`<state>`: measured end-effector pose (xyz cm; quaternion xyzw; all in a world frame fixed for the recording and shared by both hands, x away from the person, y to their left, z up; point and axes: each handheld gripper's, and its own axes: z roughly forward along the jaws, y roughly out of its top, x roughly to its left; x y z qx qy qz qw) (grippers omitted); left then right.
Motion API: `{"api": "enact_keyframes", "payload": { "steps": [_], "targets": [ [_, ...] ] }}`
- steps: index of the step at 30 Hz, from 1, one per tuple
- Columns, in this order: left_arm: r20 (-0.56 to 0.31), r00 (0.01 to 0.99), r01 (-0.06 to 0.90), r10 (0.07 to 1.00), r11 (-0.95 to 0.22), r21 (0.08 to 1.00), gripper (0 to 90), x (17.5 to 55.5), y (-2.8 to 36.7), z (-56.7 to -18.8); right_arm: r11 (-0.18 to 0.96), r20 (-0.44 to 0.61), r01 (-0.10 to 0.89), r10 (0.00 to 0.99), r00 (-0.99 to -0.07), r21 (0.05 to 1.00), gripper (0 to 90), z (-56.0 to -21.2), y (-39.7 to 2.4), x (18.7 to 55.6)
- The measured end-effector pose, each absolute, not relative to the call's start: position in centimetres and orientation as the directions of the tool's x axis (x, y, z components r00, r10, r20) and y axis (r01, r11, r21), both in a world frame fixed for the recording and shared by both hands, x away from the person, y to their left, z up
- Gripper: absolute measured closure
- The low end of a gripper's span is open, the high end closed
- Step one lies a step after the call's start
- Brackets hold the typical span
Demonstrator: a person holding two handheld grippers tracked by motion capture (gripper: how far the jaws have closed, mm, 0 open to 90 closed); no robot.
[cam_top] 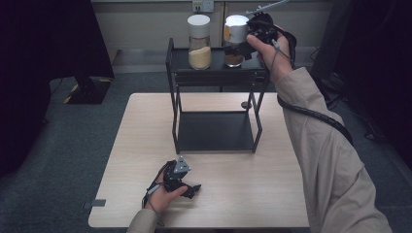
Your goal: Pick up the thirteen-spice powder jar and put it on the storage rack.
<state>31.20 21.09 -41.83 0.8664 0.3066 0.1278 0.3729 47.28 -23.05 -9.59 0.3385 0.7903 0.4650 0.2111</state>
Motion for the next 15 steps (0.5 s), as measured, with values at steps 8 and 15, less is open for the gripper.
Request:
{"api": "enact_keyframes", "payload": {
  "steps": [8, 15],
  "targets": [
    [-0.008, 0.780, 0.435, 0.626, -0.534, 0.725, 0.0, 31.2, 21.1, -41.8, 0.321, -0.009, 0.334, 0.733, -0.680, 0.886, 0.6, -10.1, -23.2, 45.9],
    [-0.007, 0.780, 0.435, 0.625, -0.535, 0.724, 0.0, 31.2, 21.1, -41.8, 0.304, -0.006, 0.331, 0.745, -0.668, 0.893, 0.5, -10.5, -23.3, 44.5]
  ]
}}
